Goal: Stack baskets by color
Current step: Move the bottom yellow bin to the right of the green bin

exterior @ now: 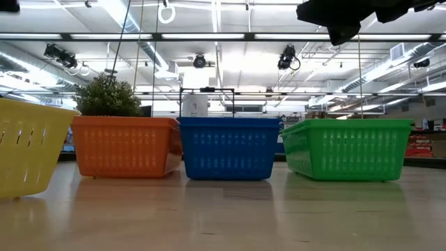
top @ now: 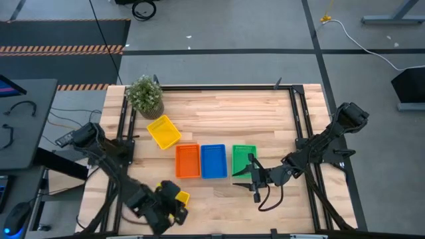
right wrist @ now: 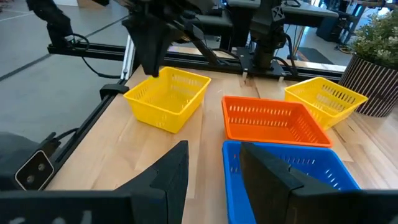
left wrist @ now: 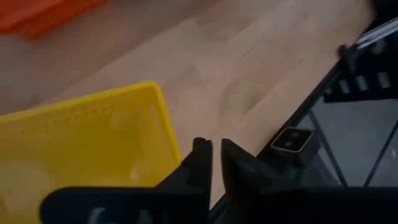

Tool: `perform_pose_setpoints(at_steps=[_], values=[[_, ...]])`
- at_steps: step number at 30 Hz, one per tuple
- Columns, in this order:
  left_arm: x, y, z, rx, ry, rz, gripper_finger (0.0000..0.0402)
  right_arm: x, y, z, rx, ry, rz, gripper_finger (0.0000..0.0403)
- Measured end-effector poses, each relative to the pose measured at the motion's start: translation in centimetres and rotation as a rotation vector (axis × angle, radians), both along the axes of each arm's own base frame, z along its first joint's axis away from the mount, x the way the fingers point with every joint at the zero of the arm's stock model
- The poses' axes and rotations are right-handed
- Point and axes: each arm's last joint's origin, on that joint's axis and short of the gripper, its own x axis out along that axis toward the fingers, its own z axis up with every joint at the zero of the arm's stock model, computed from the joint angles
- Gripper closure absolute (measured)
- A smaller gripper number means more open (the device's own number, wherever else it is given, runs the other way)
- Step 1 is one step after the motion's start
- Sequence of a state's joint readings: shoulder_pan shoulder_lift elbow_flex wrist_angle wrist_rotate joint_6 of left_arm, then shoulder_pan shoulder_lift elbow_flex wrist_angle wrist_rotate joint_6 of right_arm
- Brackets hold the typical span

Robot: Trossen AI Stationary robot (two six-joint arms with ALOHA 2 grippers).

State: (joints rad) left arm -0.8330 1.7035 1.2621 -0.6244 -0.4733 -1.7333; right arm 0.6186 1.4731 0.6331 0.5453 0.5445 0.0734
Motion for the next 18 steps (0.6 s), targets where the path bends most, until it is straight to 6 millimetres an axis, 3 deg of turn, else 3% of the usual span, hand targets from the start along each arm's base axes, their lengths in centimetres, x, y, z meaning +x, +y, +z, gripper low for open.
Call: perform_pose_setpoints(at_steps=[11,18], values=[[2.8,2.5,-0.6,-0.203,0.177,0.047,0.0207,0.0,0.1,0.0,-0.05,0.005,0.059,0.0254],[3.4,1.3,-4.1,-0.292,0.342,0.117,0.0186,-0.1,0.1,-0.2,-0.074,0.016,0.063,0.0254]])
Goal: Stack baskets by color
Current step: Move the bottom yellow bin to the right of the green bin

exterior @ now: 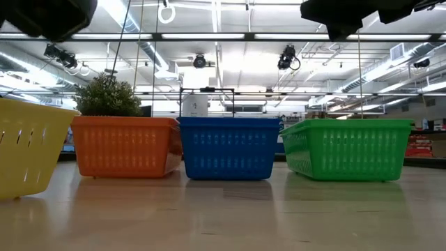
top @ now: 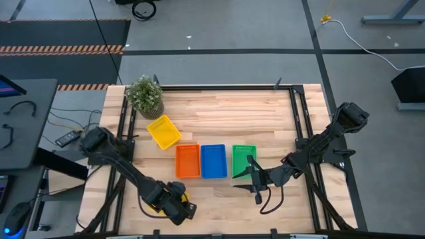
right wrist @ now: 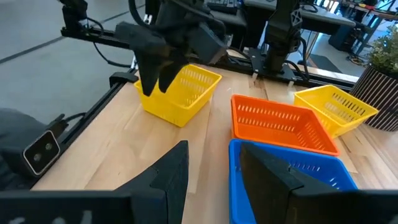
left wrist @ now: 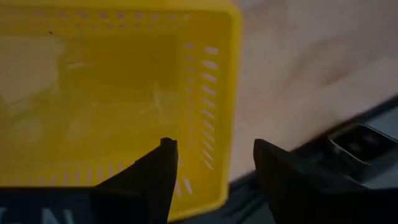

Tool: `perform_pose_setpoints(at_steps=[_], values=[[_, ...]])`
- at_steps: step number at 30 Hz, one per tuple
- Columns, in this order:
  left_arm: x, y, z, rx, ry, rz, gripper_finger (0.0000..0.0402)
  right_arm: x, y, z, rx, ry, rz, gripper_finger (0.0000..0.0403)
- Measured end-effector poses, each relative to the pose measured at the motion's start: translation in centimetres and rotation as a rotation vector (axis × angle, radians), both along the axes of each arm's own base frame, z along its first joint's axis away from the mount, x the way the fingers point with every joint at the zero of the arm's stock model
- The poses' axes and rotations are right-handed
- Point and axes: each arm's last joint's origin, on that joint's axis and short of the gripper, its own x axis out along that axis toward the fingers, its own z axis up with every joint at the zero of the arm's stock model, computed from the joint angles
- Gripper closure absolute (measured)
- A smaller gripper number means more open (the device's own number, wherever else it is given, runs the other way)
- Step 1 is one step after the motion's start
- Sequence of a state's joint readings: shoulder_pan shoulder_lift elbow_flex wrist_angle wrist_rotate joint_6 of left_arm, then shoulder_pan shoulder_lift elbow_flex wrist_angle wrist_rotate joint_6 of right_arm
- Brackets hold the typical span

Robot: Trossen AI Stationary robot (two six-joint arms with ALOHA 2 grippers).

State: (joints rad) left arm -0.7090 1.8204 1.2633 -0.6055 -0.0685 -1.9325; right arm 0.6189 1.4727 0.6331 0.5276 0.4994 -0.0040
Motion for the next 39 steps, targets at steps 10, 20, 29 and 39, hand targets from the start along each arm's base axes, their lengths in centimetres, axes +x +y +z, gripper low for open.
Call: perform_pose_setpoints(at_steps=[10,20,29,39], values=[[-0.1,-0.2,-1.7,0.064,0.051,-0.005,0.0265,-0.1,0.0,-0.2,-0.012,0.017,0.0,0.0254],[-0.9,-0.9,-1.6,-0.055,0.161,-0.272,0.0389,-0.4,0.4,-0.4,-0.05,0.027,0.015,0.0254],[-3.9,-3.9,2.7,-0.251,0.427,-0.558,0.0391,-2.7,1.7,0.2,-0.175,0.026,-0.027,0.0254],[-3.0,-3.9,14.2,0.069,0.059,-0.548,0.0391,-6.6,3.1,2.2,-0.224,-0.003,-0.012,0.0254]])
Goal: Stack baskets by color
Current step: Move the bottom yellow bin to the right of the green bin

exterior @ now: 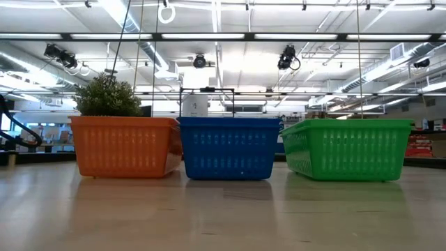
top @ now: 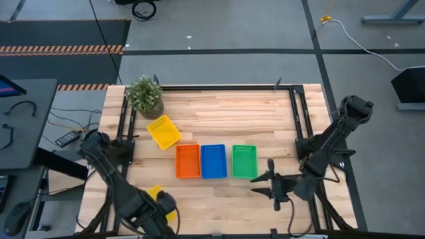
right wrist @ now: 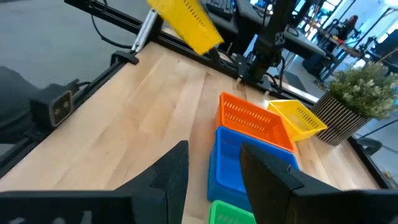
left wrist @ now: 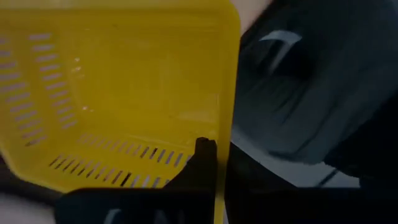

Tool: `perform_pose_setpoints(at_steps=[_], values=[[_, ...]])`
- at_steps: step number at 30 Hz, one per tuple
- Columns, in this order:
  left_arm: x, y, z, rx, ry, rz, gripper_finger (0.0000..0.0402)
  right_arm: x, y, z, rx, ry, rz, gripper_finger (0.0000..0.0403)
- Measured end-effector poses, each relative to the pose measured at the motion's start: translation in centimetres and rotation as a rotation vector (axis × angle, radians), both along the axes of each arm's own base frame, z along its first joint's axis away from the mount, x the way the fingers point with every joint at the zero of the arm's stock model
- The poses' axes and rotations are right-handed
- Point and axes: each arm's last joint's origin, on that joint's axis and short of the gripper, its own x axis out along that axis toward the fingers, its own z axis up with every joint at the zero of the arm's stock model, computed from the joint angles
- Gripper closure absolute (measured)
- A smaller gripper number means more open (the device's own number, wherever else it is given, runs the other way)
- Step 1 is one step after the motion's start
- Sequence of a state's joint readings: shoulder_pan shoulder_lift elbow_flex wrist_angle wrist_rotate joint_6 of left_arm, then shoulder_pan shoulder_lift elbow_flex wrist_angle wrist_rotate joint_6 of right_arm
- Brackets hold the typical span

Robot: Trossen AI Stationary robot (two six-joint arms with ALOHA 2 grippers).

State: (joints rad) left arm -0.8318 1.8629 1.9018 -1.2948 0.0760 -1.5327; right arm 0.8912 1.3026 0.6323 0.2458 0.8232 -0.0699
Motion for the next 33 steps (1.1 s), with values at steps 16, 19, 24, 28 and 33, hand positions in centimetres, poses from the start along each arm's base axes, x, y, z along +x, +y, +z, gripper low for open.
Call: perform_pose_setpoints(at_steps=[16,19,24,28,33], values=[[9.5,7.7,0.4,0.473,-0.563,-0.57,0.0392,-8.9,1.4,2.4,0.159,-0.062,0.043,0.0254],[11.8,9.1,0.9,0.554,-0.715,-0.654,0.0392,-10.1,1.6,2.7,0.181,-0.09,0.047,0.0254],[15.8,10.9,0.1,0.687,-0.865,-0.712,0.0392,-12.0,2.0,3.0,0.203,-0.136,0.053,0.0254],[19.4,11.9,-1.8,0.781,-0.981,-0.742,0.0392,-13.6,2.1,3.5,0.191,-0.219,0.002,0.0254],[23.4,13.3,-5.4,0.79,-1.089,-0.74,0.0392,-15.0,2.2,4.3,0.182,-0.28,-0.048,0.0258]])
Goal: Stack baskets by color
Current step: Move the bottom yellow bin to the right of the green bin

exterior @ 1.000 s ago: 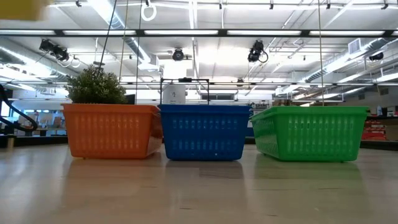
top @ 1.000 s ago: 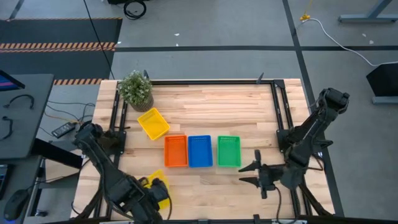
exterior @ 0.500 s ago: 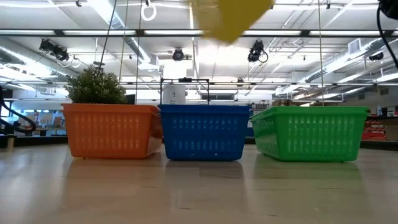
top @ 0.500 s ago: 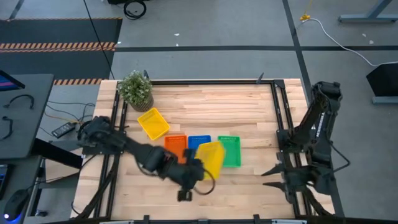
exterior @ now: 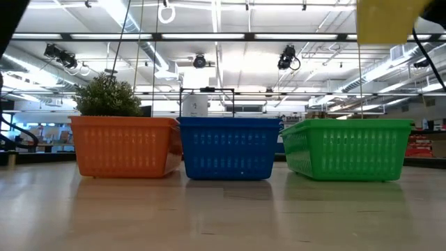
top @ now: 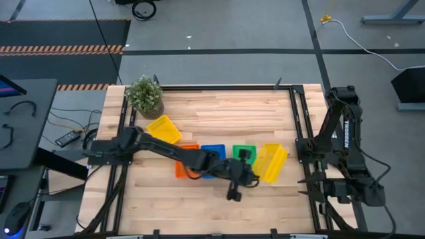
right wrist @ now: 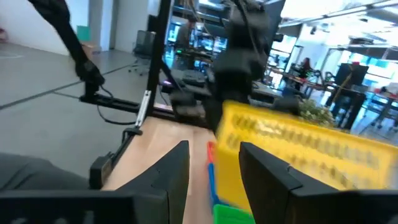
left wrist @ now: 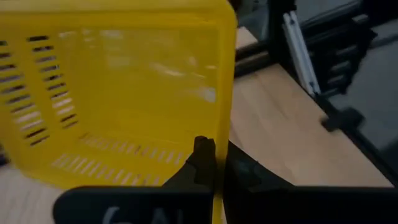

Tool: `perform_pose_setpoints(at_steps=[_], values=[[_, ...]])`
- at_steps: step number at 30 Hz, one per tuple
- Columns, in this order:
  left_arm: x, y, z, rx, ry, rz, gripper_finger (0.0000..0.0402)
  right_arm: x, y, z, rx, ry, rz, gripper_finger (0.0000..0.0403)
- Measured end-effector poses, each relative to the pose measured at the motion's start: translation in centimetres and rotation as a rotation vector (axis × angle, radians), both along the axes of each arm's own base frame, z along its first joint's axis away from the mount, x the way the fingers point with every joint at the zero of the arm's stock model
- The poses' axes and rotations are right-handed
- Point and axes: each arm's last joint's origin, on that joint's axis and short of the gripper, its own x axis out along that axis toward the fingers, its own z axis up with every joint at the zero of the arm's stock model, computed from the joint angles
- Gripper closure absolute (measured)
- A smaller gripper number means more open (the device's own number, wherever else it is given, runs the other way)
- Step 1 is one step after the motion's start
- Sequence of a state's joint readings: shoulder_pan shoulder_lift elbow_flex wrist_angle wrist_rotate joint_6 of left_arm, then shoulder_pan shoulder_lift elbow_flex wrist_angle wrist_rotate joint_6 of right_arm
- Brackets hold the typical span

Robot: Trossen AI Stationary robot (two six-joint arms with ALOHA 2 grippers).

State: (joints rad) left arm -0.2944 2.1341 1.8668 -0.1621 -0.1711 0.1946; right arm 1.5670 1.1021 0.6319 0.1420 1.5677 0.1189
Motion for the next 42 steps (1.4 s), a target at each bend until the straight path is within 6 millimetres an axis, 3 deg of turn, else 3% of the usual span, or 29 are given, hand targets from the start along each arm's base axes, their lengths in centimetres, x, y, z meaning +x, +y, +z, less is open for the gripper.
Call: perform_pose_setpoints(at_steps=[6,12,17,31,42], values=[[4.2,1.8,-5.8,-0.051,-0.13,0.021,0.0392,0.2,0.0,0.5,0.029,-0.001,-0.015,0.0264],[5.7,3.4,-10.1,-0.167,-0.095,0.106,0.0391,0.8,-0.1,0.6,0.032,-0.002,-0.043,0.0266],[6.5,3.1,-10.3,-0.192,-0.095,0.114,0.039,1.5,-0.3,0.6,0.025,-0.002,-0.074,0.0266],[9.4,2.3,-12.0,-0.209,0.138,0.204,0.0387,3.2,-0.7,0.7,0.102,-0.009,-0.157,0.0266],[9.1,2.5,-13.1,-0.244,0.22,0.254,0.0386,3.2,-0.7,0.7,0.082,-0.007,-0.157,0.0266]])
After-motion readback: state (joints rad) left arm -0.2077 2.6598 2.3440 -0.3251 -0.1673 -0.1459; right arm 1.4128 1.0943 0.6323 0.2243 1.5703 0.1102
